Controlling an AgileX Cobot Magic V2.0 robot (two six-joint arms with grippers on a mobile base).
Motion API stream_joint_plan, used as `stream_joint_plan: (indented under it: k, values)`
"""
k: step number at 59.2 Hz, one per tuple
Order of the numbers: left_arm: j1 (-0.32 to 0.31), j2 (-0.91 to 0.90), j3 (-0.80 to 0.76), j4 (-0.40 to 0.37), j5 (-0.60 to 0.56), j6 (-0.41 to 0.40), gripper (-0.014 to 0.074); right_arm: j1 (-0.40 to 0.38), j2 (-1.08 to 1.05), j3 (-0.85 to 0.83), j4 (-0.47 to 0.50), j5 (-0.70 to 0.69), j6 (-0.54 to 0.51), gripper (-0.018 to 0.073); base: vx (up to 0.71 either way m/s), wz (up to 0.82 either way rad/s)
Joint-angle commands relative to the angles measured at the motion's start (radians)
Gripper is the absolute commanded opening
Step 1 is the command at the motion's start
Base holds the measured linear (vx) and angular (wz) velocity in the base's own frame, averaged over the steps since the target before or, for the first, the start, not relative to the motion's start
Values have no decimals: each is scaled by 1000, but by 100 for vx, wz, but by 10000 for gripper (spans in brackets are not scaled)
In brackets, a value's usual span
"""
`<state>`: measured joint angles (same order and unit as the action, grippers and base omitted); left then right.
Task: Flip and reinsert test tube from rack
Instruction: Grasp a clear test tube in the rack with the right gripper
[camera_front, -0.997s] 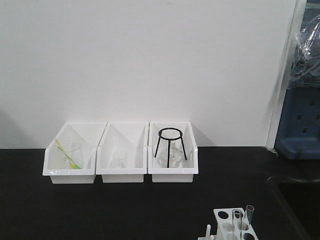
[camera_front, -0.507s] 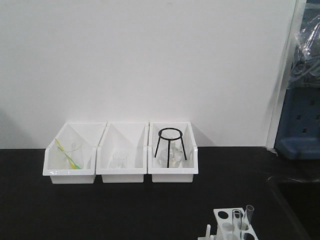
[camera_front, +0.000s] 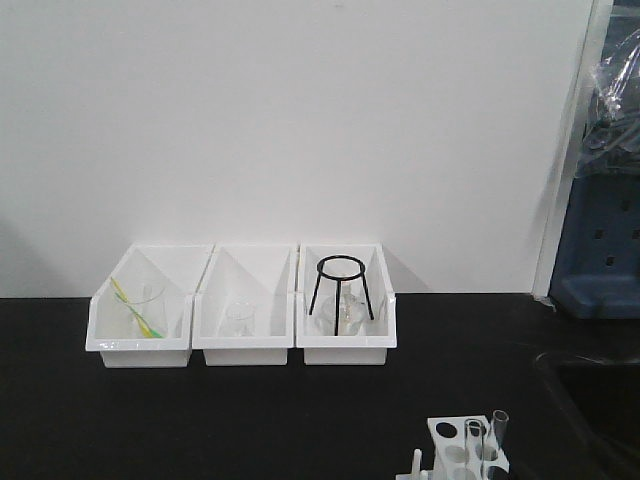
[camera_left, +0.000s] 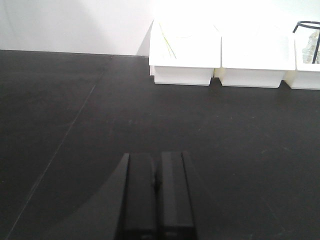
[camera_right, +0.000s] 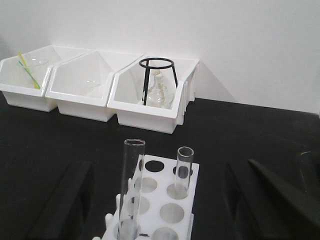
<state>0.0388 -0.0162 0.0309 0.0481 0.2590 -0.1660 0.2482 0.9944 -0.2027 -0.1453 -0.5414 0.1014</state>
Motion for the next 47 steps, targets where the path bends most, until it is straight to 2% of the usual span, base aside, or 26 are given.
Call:
stream_joint_plan:
  k: [1, 9, 18, 33, 47]
  values:
    - [-4, -11, 2, -5, -79, 0, -6, 3, 59, -24, -7, -158, -7, 571, 0, 0]
    - [-4, -11, 2, -5, -79, 0, -6, 3, 165, -24, -21, -256, -5, 571, 0, 0]
    - [-4, -11, 2, -5, -79, 0, -6, 3, 298, -24, -79, -407, 3, 571, 0, 0]
    - [-4, -11, 2, -5, -79, 0, -6, 3, 473, -29, -76, -623, -2, 571, 0, 0]
    - [-4, -11, 2, -5, -79, 0, -6, 3, 563, -126, -75, -607, 0, 571, 0, 0]
